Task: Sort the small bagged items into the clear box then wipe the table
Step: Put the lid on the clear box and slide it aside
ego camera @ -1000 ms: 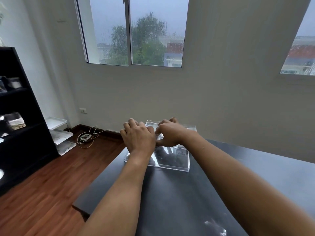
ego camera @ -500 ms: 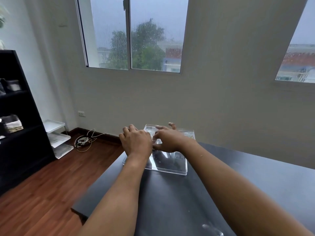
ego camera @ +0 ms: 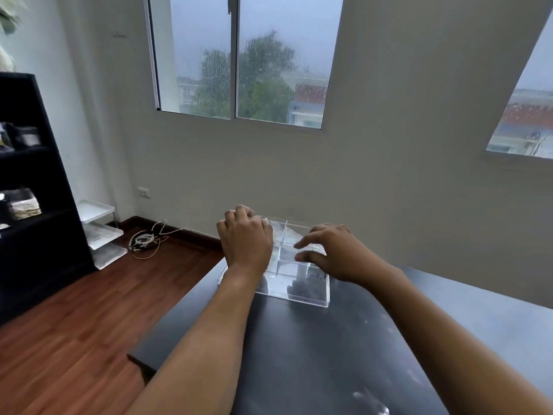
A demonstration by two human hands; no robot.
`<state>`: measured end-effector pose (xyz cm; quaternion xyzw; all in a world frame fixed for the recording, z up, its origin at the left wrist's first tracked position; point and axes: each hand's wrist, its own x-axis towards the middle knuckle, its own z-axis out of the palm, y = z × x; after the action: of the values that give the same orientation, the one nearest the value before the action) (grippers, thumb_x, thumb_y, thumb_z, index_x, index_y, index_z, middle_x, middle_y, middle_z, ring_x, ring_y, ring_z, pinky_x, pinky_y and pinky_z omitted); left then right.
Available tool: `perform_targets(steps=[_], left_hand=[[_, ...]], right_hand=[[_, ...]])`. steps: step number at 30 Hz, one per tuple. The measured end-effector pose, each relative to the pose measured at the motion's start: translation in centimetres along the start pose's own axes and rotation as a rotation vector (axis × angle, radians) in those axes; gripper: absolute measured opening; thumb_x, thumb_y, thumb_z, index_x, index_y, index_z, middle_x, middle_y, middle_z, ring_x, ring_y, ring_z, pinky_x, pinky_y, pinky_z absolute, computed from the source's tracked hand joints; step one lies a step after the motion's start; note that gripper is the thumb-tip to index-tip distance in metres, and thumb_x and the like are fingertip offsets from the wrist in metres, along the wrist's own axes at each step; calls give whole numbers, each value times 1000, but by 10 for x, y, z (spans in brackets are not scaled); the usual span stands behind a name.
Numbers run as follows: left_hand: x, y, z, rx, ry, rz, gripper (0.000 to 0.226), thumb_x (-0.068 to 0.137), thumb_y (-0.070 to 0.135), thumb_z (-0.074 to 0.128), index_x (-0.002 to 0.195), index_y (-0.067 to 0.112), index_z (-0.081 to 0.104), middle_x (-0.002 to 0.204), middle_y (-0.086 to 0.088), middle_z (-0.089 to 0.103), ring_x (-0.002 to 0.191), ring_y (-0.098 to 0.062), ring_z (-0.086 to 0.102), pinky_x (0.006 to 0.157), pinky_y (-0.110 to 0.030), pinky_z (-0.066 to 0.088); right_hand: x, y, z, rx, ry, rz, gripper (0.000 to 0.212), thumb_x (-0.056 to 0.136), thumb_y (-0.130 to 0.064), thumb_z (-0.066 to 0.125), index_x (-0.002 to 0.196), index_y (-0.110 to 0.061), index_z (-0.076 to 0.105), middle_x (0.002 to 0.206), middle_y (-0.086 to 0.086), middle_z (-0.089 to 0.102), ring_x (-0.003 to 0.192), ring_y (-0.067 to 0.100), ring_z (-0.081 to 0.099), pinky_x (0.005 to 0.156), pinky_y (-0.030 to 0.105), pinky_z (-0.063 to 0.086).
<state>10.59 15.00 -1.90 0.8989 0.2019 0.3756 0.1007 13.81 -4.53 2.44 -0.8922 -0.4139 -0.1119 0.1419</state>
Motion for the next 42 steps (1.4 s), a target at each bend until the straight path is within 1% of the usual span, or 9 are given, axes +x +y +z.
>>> perform_targets(steps=[6,10,13,17,22,25,31,37,42], left_hand=[[0,-1,-5,25,-102,62,44,99,54,51,92,22,81,109,-2,70,108,-28,59,91,-44,38],[1,-5,-14,103,-328,99,64,92,79,42,115,30,77,122,-2,72,124,-25,55,100,-45,35],[6,-10,-17,41,-406,127,60,92,75,48,127,32,71,130,-1,71,134,-21,51,105,-43,30],[13,-15,-14,6,-489,208,28,104,40,55,125,32,70,136,5,68,140,-15,50,113,-39,23],[14,-18,-14,-86,-447,173,15,103,16,54,107,29,61,106,13,76,119,-14,65,107,-35,26],[15,-17,-18,-86,-443,176,12,104,25,57,95,32,56,106,12,74,117,-16,63,106,-37,27],[22,-23,-25,2,-465,281,26,99,52,60,111,36,78,125,7,64,129,-20,47,106,-42,28],[33,-38,-30,-105,-605,337,34,102,53,53,109,31,78,107,6,70,118,-23,54,107,-41,40],[37,-39,-52,-391,-740,264,35,103,57,46,106,27,64,107,13,76,106,-4,65,96,-33,48]], right_hand=[[-28,-11,-13,216,-217,36,42,73,-59,84,100,-28,82,97,-14,78,92,-1,68,83,22,55],[-34,-10,-12,185,-349,55,53,64,-61,89,106,-29,80,95,-11,77,92,1,68,86,27,56],[-35,-7,-10,168,-378,44,53,60,-62,89,103,-34,80,95,-11,77,92,2,68,88,32,57],[-34,-3,-5,158,-364,0,18,71,-35,84,88,-31,83,90,-13,79,85,3,71,84,34,58],[-35,-9,2,120,-297,-20,9,72,-21,72,75,-22,81,79,-10,78,78,6,70,78,37,60],[-35,-12,2,110,-299,-30,6,72,-22,72,72,-20,77,78,-8,75,78,7,67,78,39,60],[-37,-8,-7,217,-253,-18,7,80,-24,72,81,-21,78,92,-11,75,88,2,66,85,25,54],[-34,2,-28,286,-148,-11,10,92,-32,69,94,-26,77,107,-13,75,105,1,65,79,8,41],[-36,13,-37,343,-127,113,13,98,-28,67,98,-16,73,99,-8,75,95,7,67,91,31,54]])
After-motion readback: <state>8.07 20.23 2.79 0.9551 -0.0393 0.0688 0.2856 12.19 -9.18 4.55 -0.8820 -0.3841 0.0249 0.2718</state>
